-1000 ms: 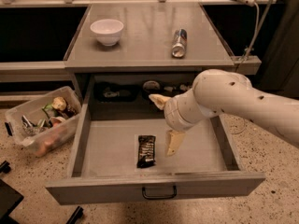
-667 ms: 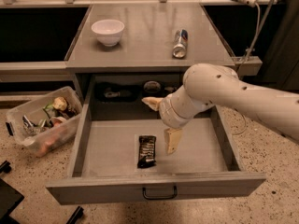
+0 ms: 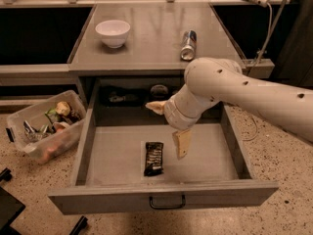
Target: Pick rxbar chocolate from top drawer and place on counter
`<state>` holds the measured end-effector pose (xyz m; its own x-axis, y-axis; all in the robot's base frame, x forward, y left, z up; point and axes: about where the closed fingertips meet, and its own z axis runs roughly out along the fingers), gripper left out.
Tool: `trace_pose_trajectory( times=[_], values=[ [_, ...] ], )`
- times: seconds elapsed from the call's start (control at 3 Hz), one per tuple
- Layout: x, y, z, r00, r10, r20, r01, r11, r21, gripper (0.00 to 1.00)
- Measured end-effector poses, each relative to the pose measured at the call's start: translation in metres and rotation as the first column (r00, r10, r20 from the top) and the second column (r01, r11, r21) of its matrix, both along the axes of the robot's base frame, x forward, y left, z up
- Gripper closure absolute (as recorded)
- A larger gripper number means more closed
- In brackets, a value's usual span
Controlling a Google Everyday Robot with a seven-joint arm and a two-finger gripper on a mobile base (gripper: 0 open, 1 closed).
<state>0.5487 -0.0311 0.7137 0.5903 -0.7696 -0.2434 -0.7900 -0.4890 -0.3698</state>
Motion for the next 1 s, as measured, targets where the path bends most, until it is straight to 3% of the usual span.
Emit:
trace_pose_trajectory(
  times=[1.0],
  values=[
    [-0.003, -0.001, -0.040, 0.9965, -0.048, -0.069, 0.050, 0.998, 0.023, 0.00]
  ],
)
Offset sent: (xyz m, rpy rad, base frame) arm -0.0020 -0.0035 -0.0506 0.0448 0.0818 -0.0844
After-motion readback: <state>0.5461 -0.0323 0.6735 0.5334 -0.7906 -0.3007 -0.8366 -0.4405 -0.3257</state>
